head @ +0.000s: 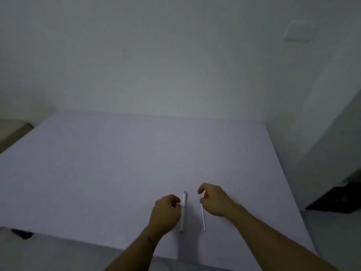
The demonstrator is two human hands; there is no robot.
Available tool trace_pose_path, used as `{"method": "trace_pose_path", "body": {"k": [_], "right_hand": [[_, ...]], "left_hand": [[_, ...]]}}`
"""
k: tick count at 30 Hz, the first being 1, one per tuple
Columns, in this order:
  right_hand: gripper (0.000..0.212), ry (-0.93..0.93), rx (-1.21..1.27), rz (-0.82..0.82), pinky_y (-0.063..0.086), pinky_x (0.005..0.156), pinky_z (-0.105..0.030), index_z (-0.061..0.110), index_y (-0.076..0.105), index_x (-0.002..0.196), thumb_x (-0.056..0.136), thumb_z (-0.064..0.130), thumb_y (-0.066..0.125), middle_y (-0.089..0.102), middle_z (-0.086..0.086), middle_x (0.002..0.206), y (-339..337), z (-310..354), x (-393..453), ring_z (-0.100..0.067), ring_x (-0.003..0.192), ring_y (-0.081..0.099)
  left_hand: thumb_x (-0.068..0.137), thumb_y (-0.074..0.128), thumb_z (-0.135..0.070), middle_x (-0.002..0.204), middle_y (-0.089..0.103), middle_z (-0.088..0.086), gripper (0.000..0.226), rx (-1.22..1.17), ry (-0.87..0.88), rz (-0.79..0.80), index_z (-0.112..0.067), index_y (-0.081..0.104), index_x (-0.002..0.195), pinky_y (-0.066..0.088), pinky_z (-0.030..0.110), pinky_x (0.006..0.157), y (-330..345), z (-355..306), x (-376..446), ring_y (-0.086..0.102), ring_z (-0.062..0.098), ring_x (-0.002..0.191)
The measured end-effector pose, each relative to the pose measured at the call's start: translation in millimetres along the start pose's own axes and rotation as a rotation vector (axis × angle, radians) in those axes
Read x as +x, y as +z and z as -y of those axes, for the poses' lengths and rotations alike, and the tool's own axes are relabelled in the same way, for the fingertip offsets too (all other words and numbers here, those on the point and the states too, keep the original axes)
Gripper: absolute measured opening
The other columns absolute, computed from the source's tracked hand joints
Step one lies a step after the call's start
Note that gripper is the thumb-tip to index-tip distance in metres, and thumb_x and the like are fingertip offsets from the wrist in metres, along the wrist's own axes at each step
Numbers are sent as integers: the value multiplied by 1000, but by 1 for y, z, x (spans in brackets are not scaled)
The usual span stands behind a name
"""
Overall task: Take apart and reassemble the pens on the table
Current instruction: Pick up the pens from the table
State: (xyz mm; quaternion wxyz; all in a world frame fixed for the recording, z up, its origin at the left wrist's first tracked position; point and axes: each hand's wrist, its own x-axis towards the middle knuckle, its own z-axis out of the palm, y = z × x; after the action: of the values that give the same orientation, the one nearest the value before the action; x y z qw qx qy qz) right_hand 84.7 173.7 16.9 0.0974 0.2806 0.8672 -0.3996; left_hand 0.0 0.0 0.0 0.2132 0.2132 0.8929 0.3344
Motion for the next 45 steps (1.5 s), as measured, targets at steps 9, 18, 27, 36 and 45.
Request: {"method": "trace_pose_path", "body": {"k": [9, 18, 27, 36, 45], "right_hand": [[29, 3, -28, 20, 47, 71, -26, 17, 62, 117, 88, 16, 57, 56, 1, 91, 13, -22, 7, -16, 78, 56], [27, 38, 10, 24, 48, 71, -26, 17, 65, 115, 89, 15, 59, 58, 1, 91, 12, -25, 13, -16, 79, 59], [11, 231, 839, 18, 44, 53, -27, 13, 74, 93, 90, 19, 65, 63, -6, 76, 17, 31, 30, -14, 53, 45], [15, 183, 895, -198, 42, 51, -28, 7, 72, 73, 84, 15, 68, 56, -2, 56, -4, 69, 56, -15, 49, 46], [2, 130, 660, -45, 49, 46, -23, 2, 70, 82, 81, 1, 71, 69, -14, 69, -59, 53, 71, -14, 50, 60]], "left_hand": [[79, 66, -36, 86, 60, -5, 20, 60, -162, -25, -25, 58, 94, 47, 23, 61, 41, 9, 14, 59, 10, 71], [84, 59, -20, 77, 56, -5, 4, 75, -208, -64, -23, 56, 82, 39, 20, 51, 50, 11, 14, 53, 9, 64], [86, 65, -16, 80, 63, -10, 14, -123, -28, -192, -28, 57, 85, 50, 16, 63, 26, -7, 11, 61, 6, 72], [84, 66, -8, 75, 65, -4, 14, -161, -46, -202, -21, 62, 81, 49, 18, 61, -8, -22, 20, 63, 10, 70], [86, 64, -12, 75, 65, -5, 10, -227, -124, -253, -20, 61, 83, 41, 13, 53, -20, -11, 16, 62, 7, 67]]}}
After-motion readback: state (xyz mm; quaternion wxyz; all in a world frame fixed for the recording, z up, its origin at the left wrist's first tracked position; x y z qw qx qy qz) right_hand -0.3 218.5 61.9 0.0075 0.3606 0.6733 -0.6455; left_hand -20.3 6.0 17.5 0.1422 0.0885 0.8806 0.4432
